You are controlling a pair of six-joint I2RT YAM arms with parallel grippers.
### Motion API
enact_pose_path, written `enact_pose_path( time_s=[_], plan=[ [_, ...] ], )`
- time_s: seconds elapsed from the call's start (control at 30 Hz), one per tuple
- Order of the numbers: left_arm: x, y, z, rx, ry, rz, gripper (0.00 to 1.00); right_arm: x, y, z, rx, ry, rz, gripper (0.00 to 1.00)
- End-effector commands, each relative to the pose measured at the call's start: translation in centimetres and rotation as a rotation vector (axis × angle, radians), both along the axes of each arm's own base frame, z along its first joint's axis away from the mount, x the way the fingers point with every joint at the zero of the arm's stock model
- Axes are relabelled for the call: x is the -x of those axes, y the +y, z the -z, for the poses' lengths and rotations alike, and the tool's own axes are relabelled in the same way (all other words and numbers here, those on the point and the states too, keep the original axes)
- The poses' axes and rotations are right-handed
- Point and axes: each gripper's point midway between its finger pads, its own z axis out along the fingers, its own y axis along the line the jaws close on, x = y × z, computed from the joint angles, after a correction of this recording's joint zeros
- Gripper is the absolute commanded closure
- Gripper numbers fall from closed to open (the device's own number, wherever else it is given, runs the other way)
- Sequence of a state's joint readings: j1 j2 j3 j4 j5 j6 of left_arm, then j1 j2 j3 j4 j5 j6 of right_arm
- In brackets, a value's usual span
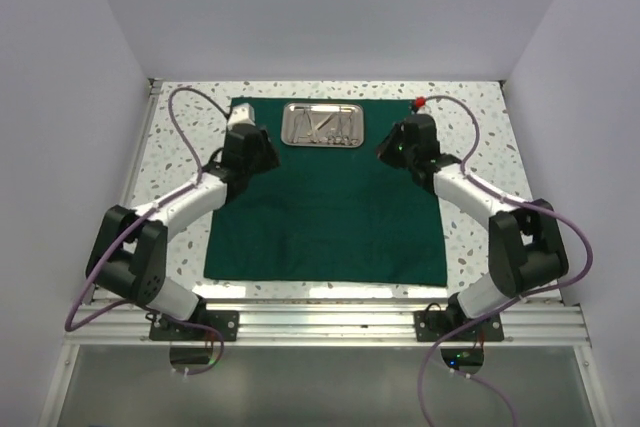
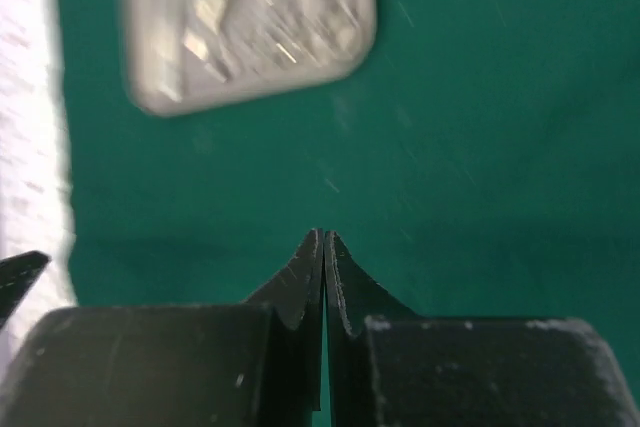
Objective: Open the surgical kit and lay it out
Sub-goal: Smooth out the surgical kit at the center of the board.
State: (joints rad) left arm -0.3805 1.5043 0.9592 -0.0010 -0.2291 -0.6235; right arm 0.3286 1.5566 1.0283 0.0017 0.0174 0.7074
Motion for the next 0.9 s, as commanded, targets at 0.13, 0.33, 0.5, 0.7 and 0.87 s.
enact_pose_path(
  time_s=[0.13, 0.33, 0.5, 0.7, 0.87],
  plan=[
    [6.7, -6.8, 6.0, 0.007, 0.087, 0.165, 0.57, 7.2, 2.6, 6.9, -0.022, 0.130, -0.103, 1.00],
    [11.3, -9.7, 8.3, -0.056, 0.136, 0.242, 0.57, 12.9, 2.3, 11.0, 0.013, 0.231, -0.149, 1.00],
    [14.4, -9.1, 11.5, -0.099, 0.222, 0.269, 0.58, 15.8, 0.6, 12.5, 0.050, 0.290, -0.136, 1.00],
    [19.4, -7.3, 14.9, -0.084, 0.355, 0.292, 0.58, 18.7, -2.0, 12.3, 0.092, 0.333, -0.077, 1.00],
    [23.4, -7.5, 15.7, -0.075, 0.415, 0.344, 0.57, 21.9, -4.7, 12.5, 0.120, 0.387, 0.001, 1.00]
  ],
)
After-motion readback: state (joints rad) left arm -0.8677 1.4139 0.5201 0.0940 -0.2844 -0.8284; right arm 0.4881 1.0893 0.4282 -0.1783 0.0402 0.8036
